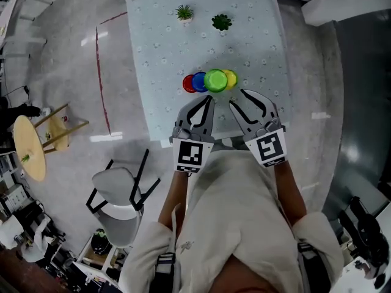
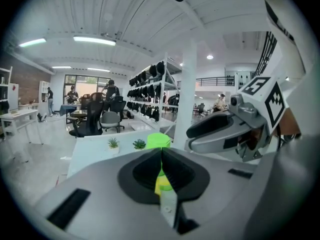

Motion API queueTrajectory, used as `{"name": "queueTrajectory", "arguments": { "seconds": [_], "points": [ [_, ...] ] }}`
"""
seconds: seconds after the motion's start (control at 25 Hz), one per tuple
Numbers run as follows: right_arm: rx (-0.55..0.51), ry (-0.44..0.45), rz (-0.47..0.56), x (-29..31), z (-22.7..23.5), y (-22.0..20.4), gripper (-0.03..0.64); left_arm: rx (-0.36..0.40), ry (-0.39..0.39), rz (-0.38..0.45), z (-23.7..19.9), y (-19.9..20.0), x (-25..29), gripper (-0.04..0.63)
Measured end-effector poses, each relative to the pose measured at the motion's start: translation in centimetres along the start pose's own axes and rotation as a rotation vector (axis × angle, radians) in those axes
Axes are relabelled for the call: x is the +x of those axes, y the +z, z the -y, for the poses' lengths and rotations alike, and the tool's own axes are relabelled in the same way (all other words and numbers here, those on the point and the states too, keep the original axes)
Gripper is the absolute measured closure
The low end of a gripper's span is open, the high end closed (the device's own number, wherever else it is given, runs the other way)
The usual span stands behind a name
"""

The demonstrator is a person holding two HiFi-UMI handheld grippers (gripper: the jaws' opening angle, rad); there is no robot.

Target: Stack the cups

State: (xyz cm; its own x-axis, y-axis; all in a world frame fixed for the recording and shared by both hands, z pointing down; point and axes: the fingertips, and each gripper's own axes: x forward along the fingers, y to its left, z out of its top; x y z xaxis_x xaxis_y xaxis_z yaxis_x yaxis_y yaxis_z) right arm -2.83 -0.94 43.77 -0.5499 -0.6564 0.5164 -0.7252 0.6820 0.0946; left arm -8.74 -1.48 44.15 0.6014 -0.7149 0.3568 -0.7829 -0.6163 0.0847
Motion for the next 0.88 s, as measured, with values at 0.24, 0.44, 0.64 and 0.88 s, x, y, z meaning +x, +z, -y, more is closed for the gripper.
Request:
{"name": "queueTrajectory", "arguments": {
  "seconds": [0.24,0.44,0.64,0.88],
  "points": [
    [-0.005,0.044,0.034,-0.2,-0.2,0.2,0.462,0.022,0.058,-0.01,0.4,0.4,-0.8,0.58],
    [-0.019,0.106,0.085,-0.8,0.3,0.6,0.463,0.034,0.139,-0.019,1.1,1.2,-1.1,0.58],
    [-0.021,0.169,0.126,-2.2,0.8,0.2,0.468,0.062,0.211,-0.042,2.8,2.2,-1.2,0.58],
    [-0.029,0.216,0.146,-3.4,1.9,-0.6,0.469,0.069,0.27,-0.054,5.0,3.1,-1.0,0.58]
  ]
}}
